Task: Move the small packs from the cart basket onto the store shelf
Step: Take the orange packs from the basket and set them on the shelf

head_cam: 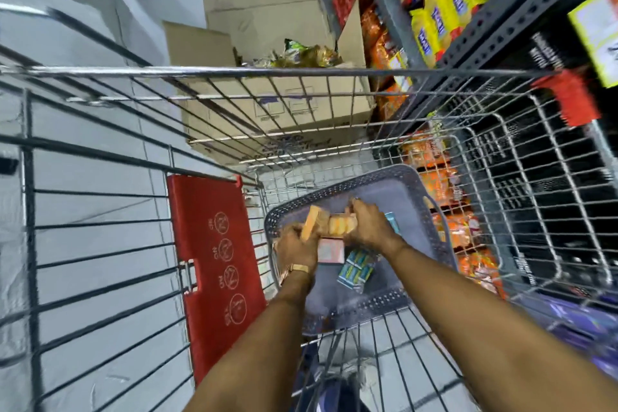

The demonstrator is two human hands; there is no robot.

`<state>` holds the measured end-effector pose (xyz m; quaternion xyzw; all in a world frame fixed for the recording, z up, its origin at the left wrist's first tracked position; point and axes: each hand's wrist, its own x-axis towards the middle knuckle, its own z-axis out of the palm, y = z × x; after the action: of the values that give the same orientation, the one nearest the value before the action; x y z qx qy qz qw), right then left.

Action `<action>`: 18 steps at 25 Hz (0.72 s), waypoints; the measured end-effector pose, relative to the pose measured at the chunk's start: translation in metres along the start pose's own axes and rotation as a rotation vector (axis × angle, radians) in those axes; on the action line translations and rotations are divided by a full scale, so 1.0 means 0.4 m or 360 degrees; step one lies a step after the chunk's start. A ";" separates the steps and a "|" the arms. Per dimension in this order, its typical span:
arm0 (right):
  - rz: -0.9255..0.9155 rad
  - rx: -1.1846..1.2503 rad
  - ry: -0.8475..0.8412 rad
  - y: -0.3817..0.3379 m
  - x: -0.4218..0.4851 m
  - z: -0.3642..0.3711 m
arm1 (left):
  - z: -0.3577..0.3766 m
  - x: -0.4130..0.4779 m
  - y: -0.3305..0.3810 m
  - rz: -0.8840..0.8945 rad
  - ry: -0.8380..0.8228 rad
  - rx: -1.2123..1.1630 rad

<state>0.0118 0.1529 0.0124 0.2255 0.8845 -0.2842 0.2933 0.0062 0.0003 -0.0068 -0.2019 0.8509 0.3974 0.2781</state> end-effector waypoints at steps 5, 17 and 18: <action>0.0635 0.1037 0.0259 0.017 -0.140 -0.102 | -0.025 -0.125 0.099 -0.0103 -0.0290 -0.0605; -0.0029 0.2986 0.1624 0.064 -0.832 -0.368 | -0.082 -0.759 0.470 0.0329 -0.1407 -0.1229; -0.0052 0.3028 0.1700 0.084 -0.881 -0.381 | -0.071 -0.813 0.484 0.0362 -0.1505 -0.1217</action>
<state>0.2272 0.1927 0.3296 0.4426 0.3187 -0.7213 -0.4268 0.1362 0.1343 0.3234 0.0027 0.4490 0.7479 0.4890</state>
